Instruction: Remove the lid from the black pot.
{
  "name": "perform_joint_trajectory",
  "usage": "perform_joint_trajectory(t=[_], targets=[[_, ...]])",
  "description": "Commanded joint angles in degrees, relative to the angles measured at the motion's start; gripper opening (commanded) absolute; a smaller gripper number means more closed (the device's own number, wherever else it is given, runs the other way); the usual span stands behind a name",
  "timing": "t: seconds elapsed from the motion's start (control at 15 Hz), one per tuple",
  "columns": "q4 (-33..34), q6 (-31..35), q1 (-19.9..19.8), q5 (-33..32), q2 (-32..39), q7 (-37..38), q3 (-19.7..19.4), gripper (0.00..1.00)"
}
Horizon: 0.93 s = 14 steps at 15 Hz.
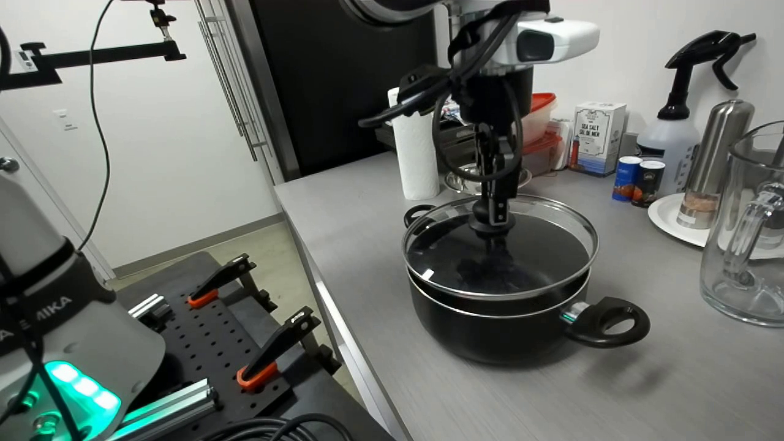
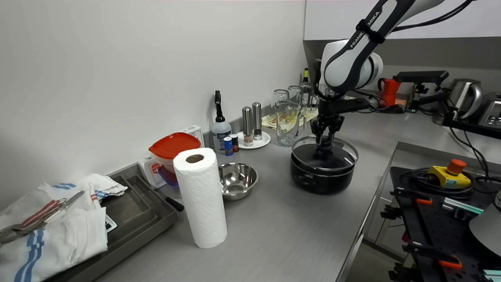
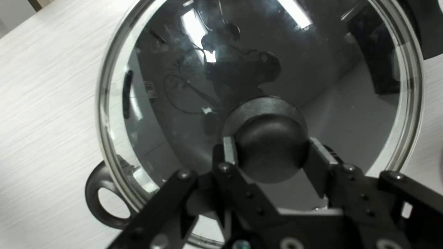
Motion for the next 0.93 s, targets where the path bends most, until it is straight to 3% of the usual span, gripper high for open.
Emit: perform_joint_trajectory(t=[0.0,0.47,0.87], targets=[[-3.6,-1.9,1.9,-6.2,-8.1,4.8,-1.3,0.25],[-2.9,-7.1,2.9,-12.5,-11.7,10.0,2.4,0.25],[-1.6,-10.2,7.4,-13.3,-10.7,12.4,8.6,0.25]])
